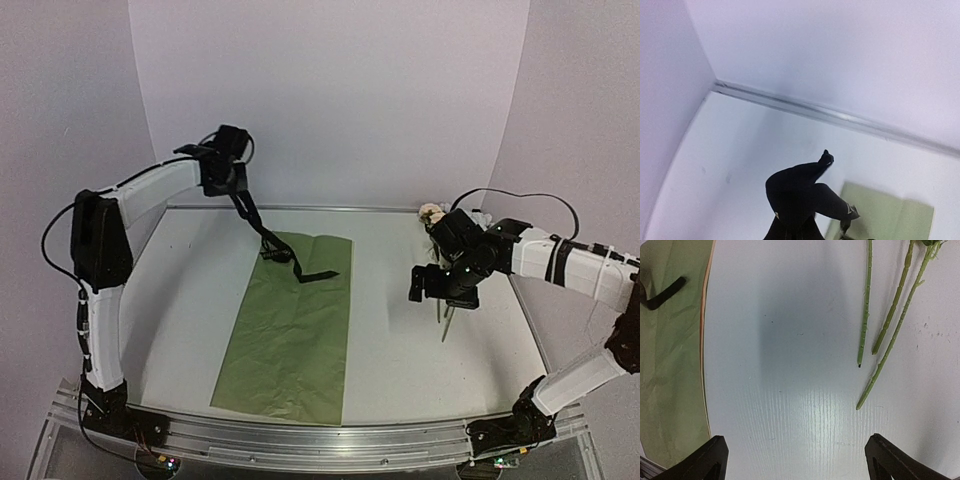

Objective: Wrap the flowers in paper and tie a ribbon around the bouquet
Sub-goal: Move the ribbon to the corner of the board.

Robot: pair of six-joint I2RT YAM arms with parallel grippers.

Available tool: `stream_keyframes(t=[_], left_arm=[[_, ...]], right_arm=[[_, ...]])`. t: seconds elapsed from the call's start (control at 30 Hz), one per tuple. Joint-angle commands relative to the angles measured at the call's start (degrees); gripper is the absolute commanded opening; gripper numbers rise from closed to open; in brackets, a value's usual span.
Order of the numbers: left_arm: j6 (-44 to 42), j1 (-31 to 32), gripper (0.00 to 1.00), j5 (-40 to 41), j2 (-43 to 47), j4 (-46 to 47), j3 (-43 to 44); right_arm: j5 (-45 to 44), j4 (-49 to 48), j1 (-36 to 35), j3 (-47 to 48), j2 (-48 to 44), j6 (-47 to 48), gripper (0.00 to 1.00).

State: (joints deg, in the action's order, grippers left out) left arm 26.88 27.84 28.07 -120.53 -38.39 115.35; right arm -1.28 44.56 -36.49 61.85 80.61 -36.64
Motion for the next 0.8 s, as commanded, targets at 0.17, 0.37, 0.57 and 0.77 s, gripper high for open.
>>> stream_keyframes(t=[0.17,0.37,0.57,0.77], left_arm=[[-6.8,-11.8,0.0,8.9,13.5,3.7,4.3],[-10.6,-13.4,0.0,10.9,13.0,4.5,9.6],[-6.8,-13.6,0.0,4.8,13.9,6.6,-1.5],[0.0,-15.4,0.0,-1.2,12.8,9.3,-16.3]], right_arm=[[-0.5,1.3,-0.2,5.7,2.7,1.7,0.98],[-0.1,1.4,-0.3,6.4,3.7,1.6,0.98],[0.8,1.4,-0.2,5.7,4.7,0.9,0.98],[0.8,0.7,-0.3,5.1,5.3,0.6,0.98]])
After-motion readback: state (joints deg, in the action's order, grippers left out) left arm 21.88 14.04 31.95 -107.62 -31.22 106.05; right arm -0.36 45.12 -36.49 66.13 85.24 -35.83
